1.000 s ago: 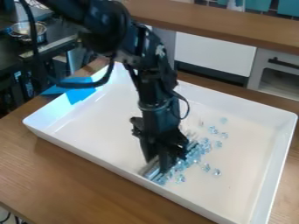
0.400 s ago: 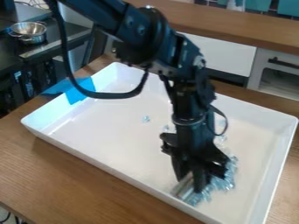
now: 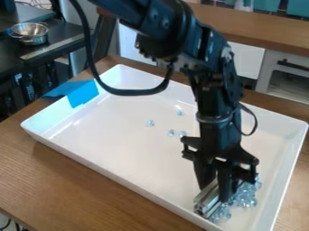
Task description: Sweep into pile
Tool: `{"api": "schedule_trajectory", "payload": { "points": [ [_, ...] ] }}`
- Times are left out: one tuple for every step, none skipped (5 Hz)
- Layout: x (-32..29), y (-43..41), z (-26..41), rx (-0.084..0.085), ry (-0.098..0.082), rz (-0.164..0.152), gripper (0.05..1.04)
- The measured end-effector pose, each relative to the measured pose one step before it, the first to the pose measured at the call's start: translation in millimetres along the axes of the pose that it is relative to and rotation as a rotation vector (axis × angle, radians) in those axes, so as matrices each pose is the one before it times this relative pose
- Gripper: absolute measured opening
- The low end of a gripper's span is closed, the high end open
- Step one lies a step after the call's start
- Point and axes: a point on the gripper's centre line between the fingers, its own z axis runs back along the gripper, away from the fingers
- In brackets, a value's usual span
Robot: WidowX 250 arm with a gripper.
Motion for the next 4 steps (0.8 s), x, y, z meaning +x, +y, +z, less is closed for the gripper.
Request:
{"api": "schedule_trajectory", "payload": {
  "points": [
    [3.91,20.23,36.08,-0.0723,-0.0083,0.0596,0.366],
    [2.14,26.14,55.52,-0.0576,-0.0738,0.0461,0.366],
    [0.17,31.71,28.55,-0.0190,-0.0193,0.0426,0.366],
    [7.70,45.12,32.65,0.0289,-0.0947,0.0419,0.366]
  ]
}}
